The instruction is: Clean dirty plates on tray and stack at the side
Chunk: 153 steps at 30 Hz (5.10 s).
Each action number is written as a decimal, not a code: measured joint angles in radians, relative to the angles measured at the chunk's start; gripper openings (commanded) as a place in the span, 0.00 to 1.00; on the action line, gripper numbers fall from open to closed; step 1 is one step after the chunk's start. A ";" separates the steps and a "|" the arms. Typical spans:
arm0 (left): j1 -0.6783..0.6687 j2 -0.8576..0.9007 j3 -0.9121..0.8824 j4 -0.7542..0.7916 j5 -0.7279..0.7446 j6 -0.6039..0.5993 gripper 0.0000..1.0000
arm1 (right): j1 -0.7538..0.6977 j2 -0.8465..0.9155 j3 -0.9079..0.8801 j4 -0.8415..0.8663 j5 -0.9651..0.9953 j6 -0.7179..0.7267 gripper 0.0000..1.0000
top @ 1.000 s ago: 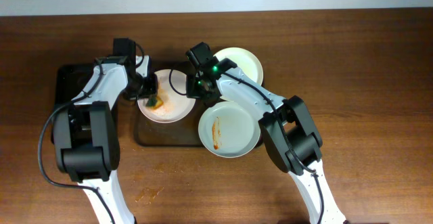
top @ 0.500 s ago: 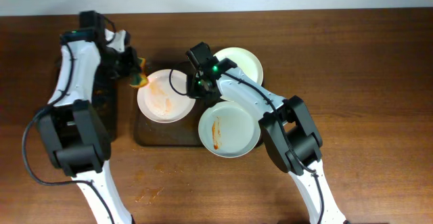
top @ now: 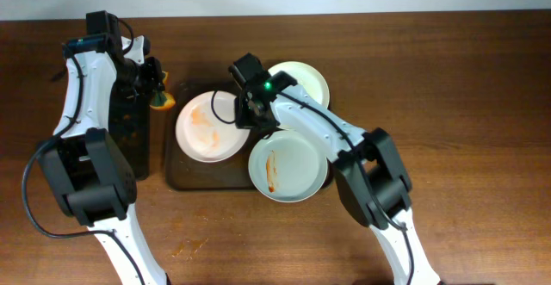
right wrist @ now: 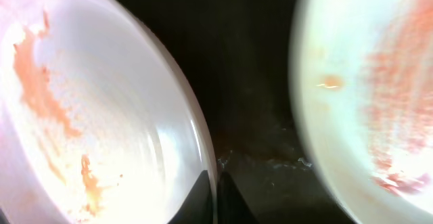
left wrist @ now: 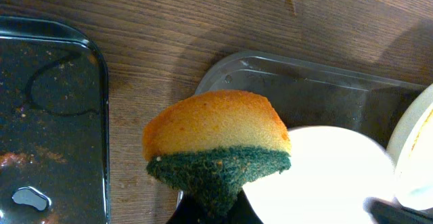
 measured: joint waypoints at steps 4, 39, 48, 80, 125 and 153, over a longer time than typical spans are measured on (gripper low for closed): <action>0.000 0.000 0.000 0.001 -0.002 0.000 0.01 | 0.004 -0.137 0.022 -0.100 0.243 -0.044 0.04; 0.000 0.000 0.000 0.000 -0.052 0.000 0.01 | 0.180 -0.209 0.026 -0.159 0.804 -0.086 0.04; 0.000 0.000 0.000 0.001 -0.055 0.000 0.01 | -0.496 -0.268 0.028 -0.416 0.133 -0.194 0.04; -0.190 0.000 0.000 0.027 -0.055 0.155 0.01 | -0.336 -0.284 -0.339 -0.328 -0.156 -0.264 0.39; -0.095 0.000 0.005 -0.157 0.284 0.211 0.00 | -0.028 -0.285 -0.527 0.414 -0.092 0.198 0.17; -0.232 -0.011 -0.315 0.253 -0.111 0.193 0.00 | -0.032 -0.178 -0.494 0.507 -0.080 0.149 0.04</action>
